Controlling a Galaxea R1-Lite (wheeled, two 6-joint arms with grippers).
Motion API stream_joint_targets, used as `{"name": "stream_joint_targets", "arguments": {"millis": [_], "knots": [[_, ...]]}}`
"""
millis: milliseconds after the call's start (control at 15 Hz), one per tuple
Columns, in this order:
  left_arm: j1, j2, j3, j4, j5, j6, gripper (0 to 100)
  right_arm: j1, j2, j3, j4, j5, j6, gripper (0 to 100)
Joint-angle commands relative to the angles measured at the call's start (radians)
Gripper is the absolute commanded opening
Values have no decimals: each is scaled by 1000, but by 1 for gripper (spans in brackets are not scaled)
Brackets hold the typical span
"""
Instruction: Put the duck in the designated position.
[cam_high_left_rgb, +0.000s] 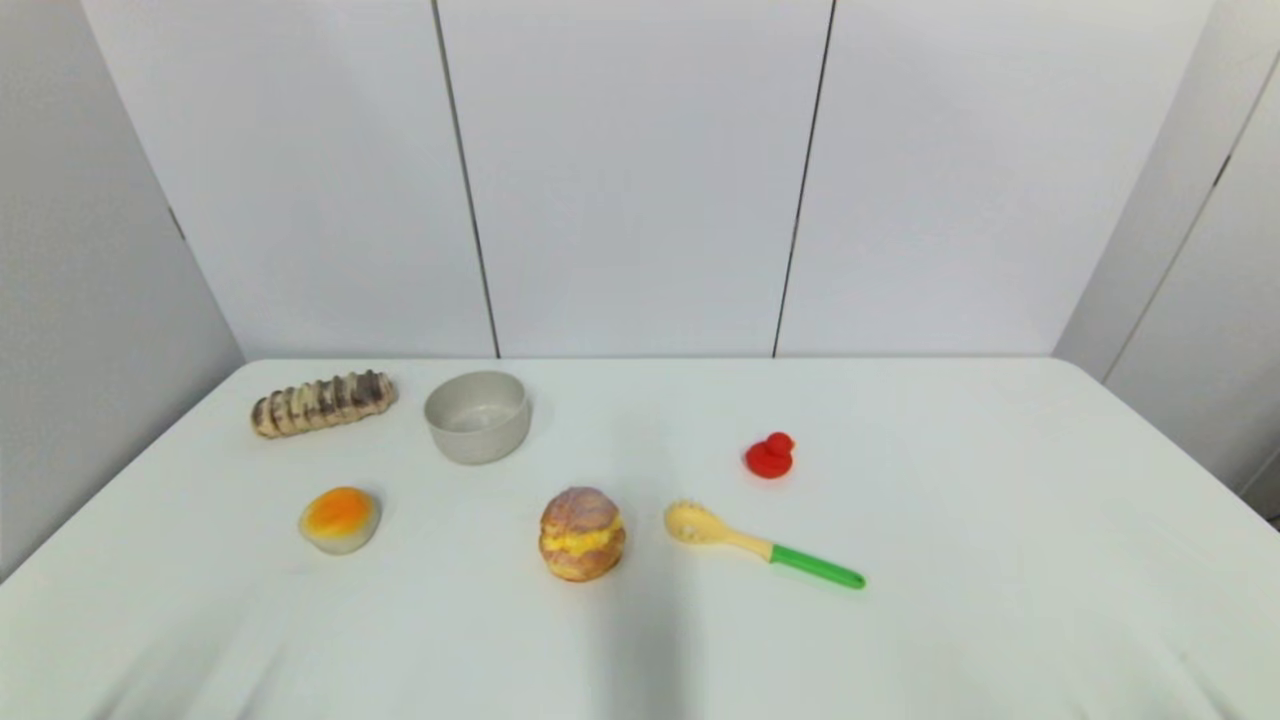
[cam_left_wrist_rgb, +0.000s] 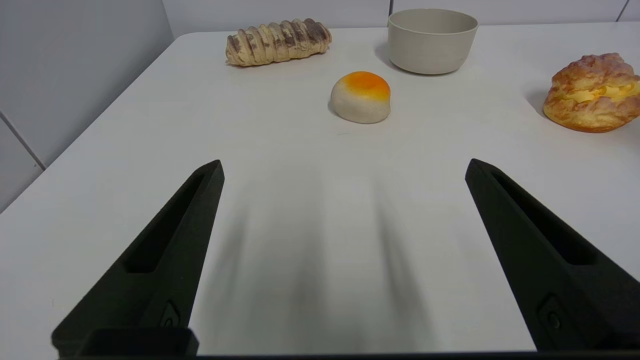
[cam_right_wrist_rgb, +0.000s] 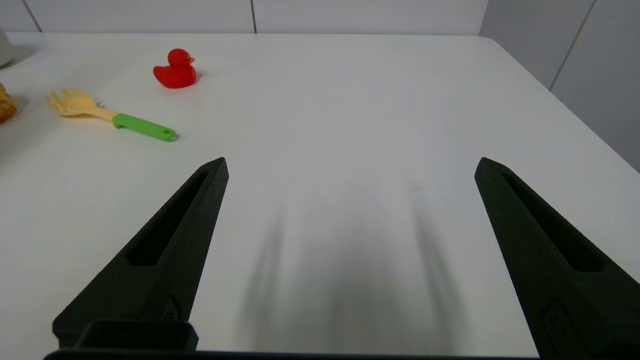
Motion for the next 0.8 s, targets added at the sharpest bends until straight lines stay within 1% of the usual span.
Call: {"name": "stream_joint_targets", "arguments": {"millis": [67,800], "knots": [[0,1,0,-1,0,1,100,0,1,0,0,1,1,100],[0,1,0,-1,0,1,100,0,1,0,0,1,1,100]]}}
